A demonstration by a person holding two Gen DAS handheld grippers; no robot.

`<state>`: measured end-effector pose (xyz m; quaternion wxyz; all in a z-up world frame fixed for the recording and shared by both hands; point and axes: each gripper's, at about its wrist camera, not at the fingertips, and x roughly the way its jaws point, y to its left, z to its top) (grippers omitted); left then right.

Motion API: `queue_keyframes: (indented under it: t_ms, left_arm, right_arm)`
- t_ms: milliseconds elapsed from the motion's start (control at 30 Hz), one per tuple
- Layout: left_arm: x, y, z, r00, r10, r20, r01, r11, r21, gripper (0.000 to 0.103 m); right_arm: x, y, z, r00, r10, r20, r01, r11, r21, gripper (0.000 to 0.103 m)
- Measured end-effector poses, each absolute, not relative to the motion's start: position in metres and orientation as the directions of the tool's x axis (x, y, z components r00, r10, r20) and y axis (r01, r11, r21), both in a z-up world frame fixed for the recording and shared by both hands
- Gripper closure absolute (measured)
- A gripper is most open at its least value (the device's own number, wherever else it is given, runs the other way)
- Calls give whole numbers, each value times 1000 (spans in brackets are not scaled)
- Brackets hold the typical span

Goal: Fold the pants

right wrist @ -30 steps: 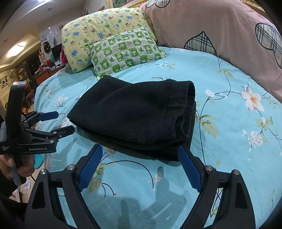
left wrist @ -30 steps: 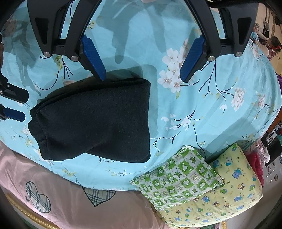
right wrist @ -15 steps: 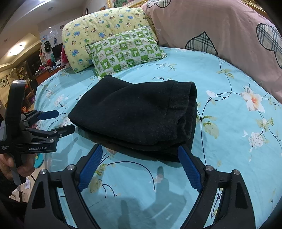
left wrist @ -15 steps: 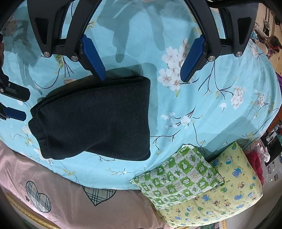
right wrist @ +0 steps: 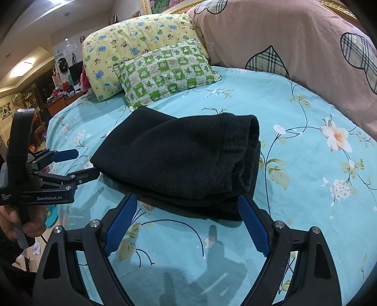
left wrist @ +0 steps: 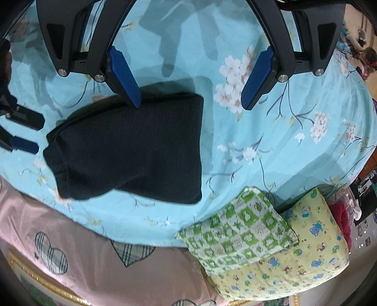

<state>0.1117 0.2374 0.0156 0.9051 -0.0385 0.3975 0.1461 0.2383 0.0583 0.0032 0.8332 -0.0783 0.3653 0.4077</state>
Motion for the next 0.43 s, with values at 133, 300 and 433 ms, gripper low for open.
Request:
queue_keyframes:
  t_ms: [133,300,433]
  left_arm:
    - [118,237,21,656,253,-711,-302,951,61,16]
    - [124,236,23,657,248,-712,-295,954,61,16]
    - [128,236,19,646,236,-726,-290,956,52,15]
  right_arm:
    - [242,57,5,411,622,-667,-730,663,168,15]
    - [246,56,5,418,619,-665,-721,671,171,15]
    - [248,55,3,414,617,-669,-717,674,178,15]
